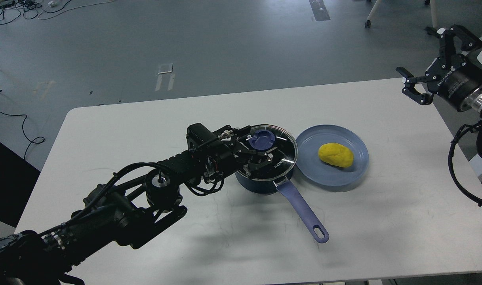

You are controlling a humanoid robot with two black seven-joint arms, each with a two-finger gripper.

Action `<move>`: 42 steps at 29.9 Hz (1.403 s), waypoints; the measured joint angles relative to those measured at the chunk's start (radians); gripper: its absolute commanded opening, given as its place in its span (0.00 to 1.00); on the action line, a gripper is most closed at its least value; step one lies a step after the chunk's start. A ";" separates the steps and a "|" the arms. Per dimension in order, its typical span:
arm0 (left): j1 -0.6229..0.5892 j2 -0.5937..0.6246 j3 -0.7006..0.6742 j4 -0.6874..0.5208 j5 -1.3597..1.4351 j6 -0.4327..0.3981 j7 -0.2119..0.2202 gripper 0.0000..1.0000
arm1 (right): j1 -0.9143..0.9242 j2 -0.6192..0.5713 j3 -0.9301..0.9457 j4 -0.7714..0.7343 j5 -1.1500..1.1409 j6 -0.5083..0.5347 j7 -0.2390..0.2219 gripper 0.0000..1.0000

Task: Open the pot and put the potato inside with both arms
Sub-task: 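Close the left gripper on the blue knob of the glass lid, then lift the glass lid off the saucepan and lower it beside the pot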

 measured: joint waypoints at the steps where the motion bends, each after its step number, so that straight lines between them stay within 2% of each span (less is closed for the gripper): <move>1: 0.000 -0.001 0.000 0.000 0.000 0.000 0.000 0.87 | -0.001 0.000 0.000 0.000 0.000 0.000 0.000 1.00; 14: 0.005 -0.004 0.000 0.013 0.000 0.000 0.002 0.64 | -0.003 0.000 -0.009 -0.022 0.000 0.001 0.000 1.00; 35: 0.010 0.002 -0.002 -0.008 0.000 0.003 -0.006 0.64 | -0.005 0.006 -0.010 -0.031 0.000 0.001 0.000 1.00; 42: 0.000 0.030 -0.002 -0.054 0.000 0.003 -0.009 0.64 | -0.005 0.006 -0.009 -0.031 0.000 0.001 0.000 1.00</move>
